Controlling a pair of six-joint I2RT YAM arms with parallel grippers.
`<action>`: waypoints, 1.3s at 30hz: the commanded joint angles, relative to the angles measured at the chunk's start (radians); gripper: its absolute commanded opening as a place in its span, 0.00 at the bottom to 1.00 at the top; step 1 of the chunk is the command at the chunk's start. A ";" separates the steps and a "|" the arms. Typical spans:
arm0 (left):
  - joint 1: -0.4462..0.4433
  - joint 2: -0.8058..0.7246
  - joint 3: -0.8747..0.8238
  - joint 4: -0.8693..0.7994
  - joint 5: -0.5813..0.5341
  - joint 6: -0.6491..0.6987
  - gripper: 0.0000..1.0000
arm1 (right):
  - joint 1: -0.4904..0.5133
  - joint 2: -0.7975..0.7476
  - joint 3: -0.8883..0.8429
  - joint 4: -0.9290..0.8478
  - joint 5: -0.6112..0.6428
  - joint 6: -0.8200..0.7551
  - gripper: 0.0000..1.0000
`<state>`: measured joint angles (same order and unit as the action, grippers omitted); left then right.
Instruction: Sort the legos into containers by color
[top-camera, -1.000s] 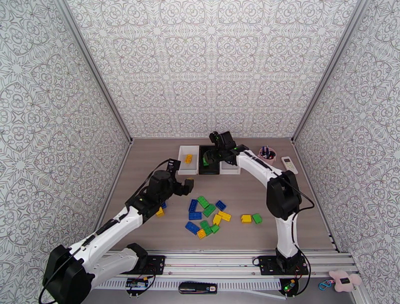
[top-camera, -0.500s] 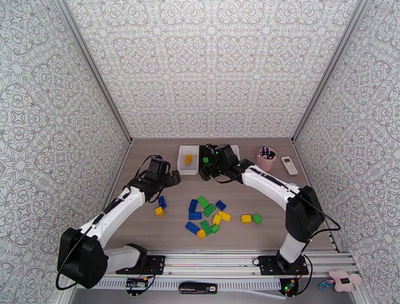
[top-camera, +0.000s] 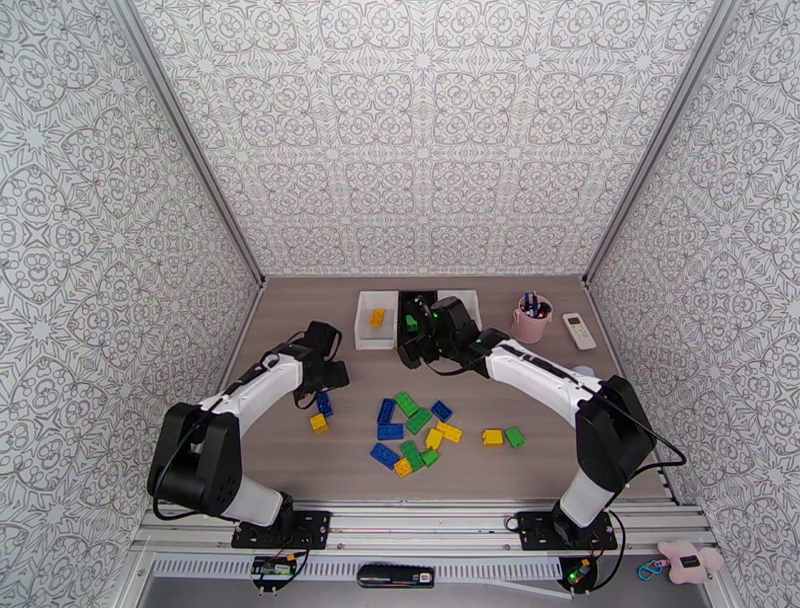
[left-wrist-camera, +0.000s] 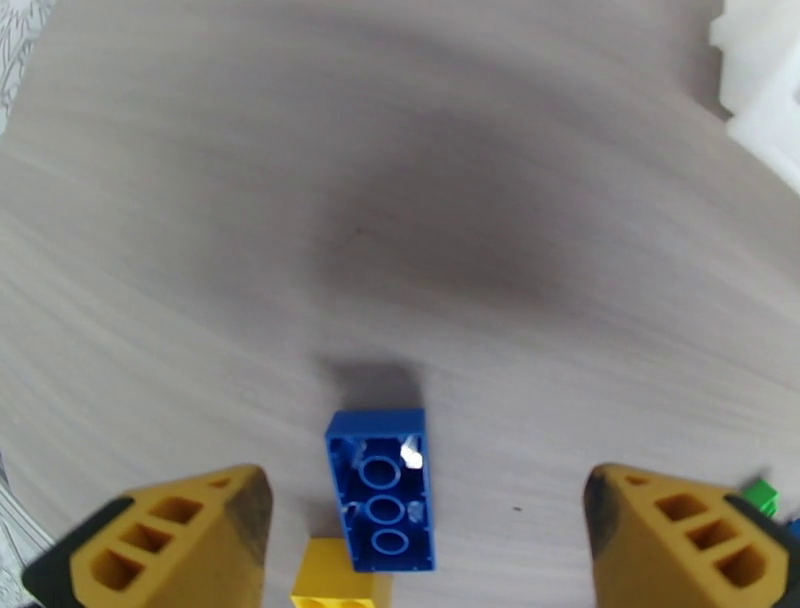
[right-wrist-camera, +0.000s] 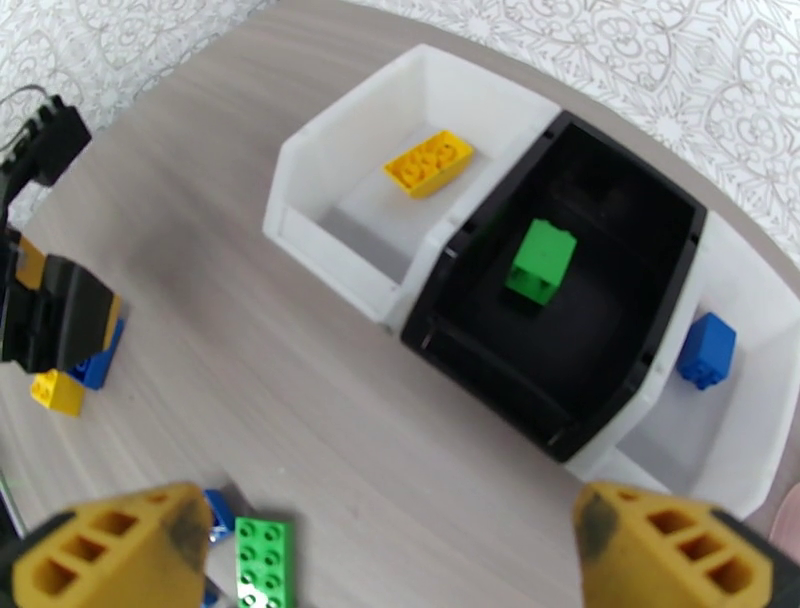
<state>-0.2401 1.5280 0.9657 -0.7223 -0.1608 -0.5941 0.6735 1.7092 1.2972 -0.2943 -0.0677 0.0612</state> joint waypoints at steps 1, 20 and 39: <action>0.012 0.027 -0.015 -0.008 0.023 -0.003 0.78 | 0.007 -0.020 -0.022 0.024 0.000 0.030 1.00; 0.019 0.102 -0.059 0.010 0.024 -0.019 0.49 | 0.007 -0.023 -0.036 0.024 0.005 0.042 1.00; -0.020 -0.041 0.022 0.095 0.081 0.012 0.31 | 0.006 -0.118 -0.119 0.093 0.060 0.084 1.00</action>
<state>-0.2459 1.5124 0.9424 -0.6598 -0.1005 -0.5991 0.6735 1.6295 1.2049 -0.2287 -0.0368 0.1242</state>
